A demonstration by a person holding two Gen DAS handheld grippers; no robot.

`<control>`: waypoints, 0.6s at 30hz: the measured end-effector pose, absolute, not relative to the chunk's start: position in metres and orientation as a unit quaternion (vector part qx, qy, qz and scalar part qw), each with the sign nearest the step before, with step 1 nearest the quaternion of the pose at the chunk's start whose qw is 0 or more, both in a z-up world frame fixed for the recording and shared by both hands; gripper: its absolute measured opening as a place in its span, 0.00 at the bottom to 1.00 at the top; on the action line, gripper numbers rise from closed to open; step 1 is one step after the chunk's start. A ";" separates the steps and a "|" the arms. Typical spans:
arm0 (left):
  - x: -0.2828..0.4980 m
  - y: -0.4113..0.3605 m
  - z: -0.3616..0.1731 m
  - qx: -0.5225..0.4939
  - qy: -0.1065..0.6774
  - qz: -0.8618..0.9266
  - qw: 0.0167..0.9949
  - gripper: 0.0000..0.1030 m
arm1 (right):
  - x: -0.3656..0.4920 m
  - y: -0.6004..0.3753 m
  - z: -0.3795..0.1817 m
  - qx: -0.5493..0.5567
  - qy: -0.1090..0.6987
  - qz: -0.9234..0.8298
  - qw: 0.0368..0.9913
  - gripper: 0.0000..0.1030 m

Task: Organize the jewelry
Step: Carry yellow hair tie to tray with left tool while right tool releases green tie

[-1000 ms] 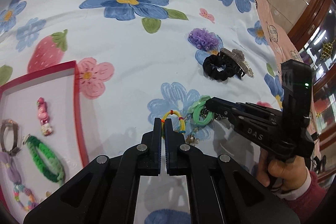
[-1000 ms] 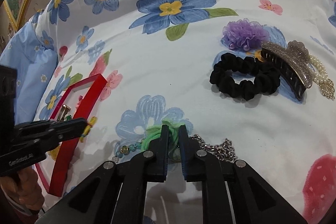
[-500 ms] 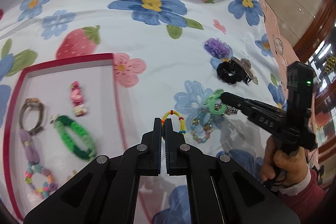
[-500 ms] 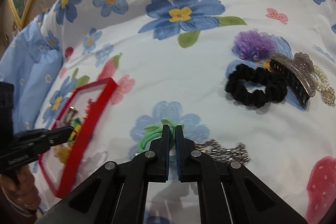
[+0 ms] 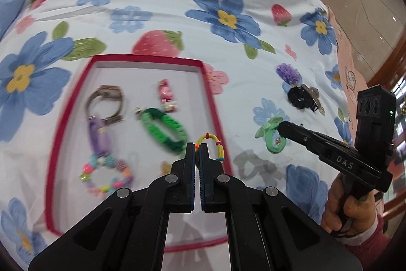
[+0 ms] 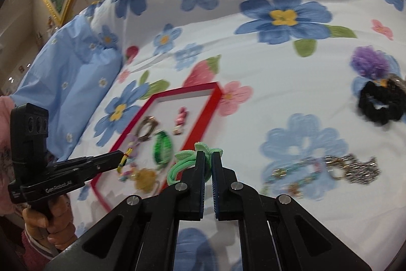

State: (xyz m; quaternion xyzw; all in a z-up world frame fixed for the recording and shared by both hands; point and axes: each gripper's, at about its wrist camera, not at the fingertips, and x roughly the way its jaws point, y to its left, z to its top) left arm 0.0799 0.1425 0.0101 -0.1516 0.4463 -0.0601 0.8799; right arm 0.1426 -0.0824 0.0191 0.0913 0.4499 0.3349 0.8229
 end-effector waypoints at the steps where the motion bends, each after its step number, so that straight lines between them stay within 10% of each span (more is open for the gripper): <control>1: 0.076 0.147 0.011 -0.153 0.445 -0.056 0.881 0.02 | 0.140 -0.079 0.020 0.089 0.450 0.339 0.821 0.04; 18: 0.034 0.204 -0.014 -0.181 0.455 0.002 0.872 0.02 | 0.095 -0.011 0.016 0.047 0.469 0.410 0.781 0.04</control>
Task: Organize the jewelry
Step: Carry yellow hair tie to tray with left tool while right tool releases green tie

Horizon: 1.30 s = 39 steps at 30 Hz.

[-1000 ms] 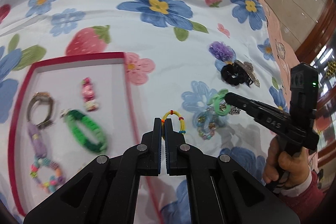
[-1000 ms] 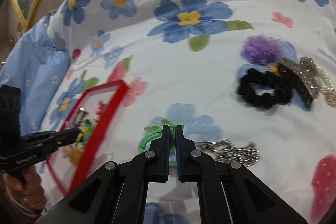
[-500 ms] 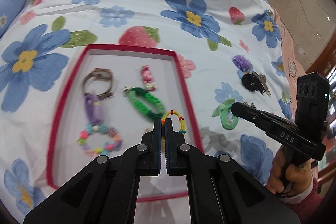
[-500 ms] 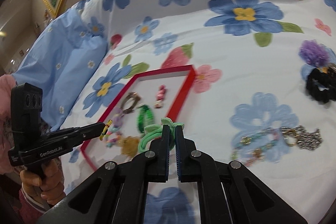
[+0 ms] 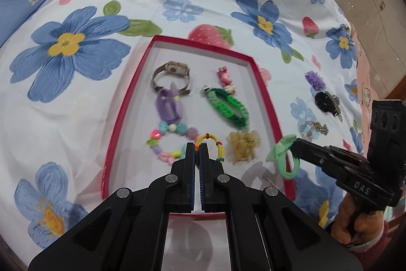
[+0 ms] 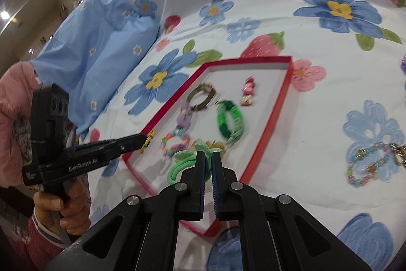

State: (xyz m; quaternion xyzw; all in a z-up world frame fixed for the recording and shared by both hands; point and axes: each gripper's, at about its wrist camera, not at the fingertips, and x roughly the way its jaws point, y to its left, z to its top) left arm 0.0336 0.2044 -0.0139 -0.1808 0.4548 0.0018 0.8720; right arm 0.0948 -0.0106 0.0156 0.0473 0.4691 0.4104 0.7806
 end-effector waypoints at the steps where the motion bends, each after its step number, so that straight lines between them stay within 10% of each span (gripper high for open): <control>1: 0.033 0.205 -0.017 -0.180 0.458 0.002 0.871 0.02 | 0.092 -0.008 0.013 0.042 0.472 0.412 0.778 0.04; 28: 0.038 0.210 -0.052 -0.166 0.507 0.021 0.845 0.03 | 0.086 0.031 -0.018 -0.037 0.518 0.422 0.744 0.10; 39: 0.032 0.208 -0.040 -0.161 0.498 0.036 0.851 0.31 | 0.085 0.019 -0.009 -0.012 0.509 0.422 0.750 0.25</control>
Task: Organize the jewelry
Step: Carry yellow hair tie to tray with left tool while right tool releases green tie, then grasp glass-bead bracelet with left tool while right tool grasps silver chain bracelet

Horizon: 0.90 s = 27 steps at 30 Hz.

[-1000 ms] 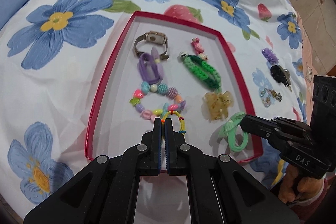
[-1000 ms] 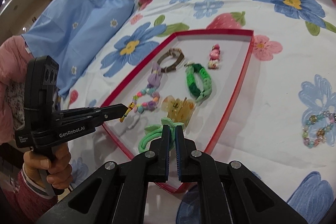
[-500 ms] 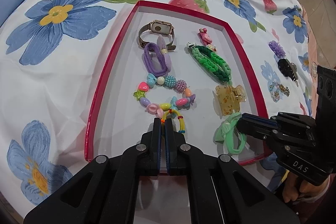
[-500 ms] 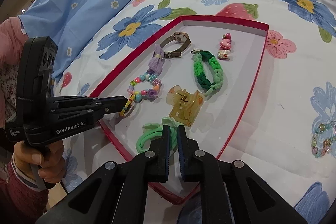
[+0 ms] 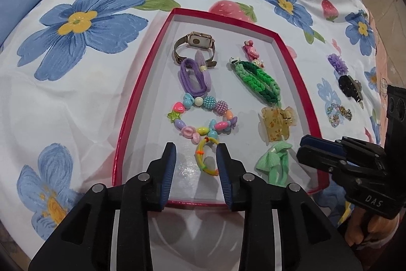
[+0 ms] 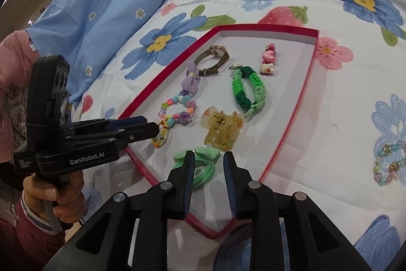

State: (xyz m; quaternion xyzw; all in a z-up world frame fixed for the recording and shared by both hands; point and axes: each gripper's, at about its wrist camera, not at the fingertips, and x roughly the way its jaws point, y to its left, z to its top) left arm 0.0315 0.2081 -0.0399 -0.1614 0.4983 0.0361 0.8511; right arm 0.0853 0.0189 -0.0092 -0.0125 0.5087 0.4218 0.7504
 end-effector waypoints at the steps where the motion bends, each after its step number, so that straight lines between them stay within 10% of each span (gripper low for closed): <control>1: 0.031 0.208 -0.038 -0.162 0.496 0.037 0.852 0.32 | 0.085 0.016 -0.007 -0.008 0.506 0.421 0.752 0.25; 27: 0.059 0.090 0.015 -0.118 0.463 -0.074 0.875 0.48 | 0.092 -0.176 0.022 0.107 0.452 0.267 0.844 0.35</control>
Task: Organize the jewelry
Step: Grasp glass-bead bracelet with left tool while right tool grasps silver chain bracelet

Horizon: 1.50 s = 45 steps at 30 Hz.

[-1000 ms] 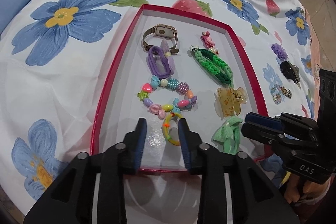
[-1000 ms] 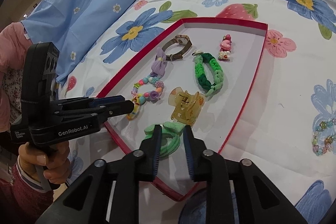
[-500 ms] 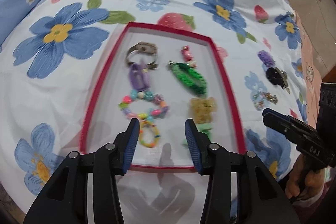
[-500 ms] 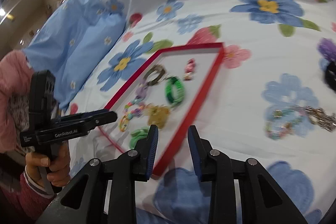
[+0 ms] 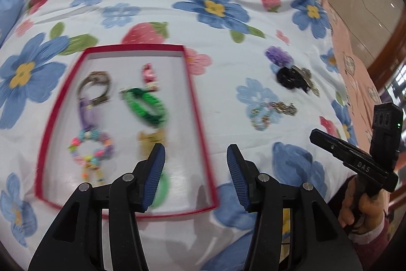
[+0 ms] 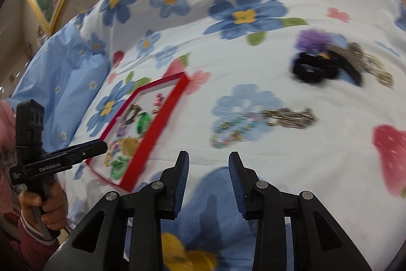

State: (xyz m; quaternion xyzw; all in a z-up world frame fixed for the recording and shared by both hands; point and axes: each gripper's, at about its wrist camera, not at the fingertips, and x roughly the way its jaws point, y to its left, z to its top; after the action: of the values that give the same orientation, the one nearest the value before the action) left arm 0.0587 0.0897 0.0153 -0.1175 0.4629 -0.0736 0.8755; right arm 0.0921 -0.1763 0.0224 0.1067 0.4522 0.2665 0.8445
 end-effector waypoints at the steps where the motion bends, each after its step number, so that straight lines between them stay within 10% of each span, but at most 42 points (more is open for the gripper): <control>1: 0.060 0.084 0.015 -0.115 0.464 -0.077 0.875 0.48 | 0.093 -0.184 0.022 0.109 0.452 0.260 0.846 0.35; 45: 0.181 -0.049 -0.056 0.021 0.529 -0.148 0.835 0.54 | 0.181 -0.199 -0.036 0.000 0.484 0.193 0.853 0.49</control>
State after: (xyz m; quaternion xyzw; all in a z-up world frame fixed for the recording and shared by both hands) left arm 0.1810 -0.0488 -0.0561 0.0212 0.5292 -0.1484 0.8351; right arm 0.1815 -0.1992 -0.0355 -0.0002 0.4844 0.1929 0.8533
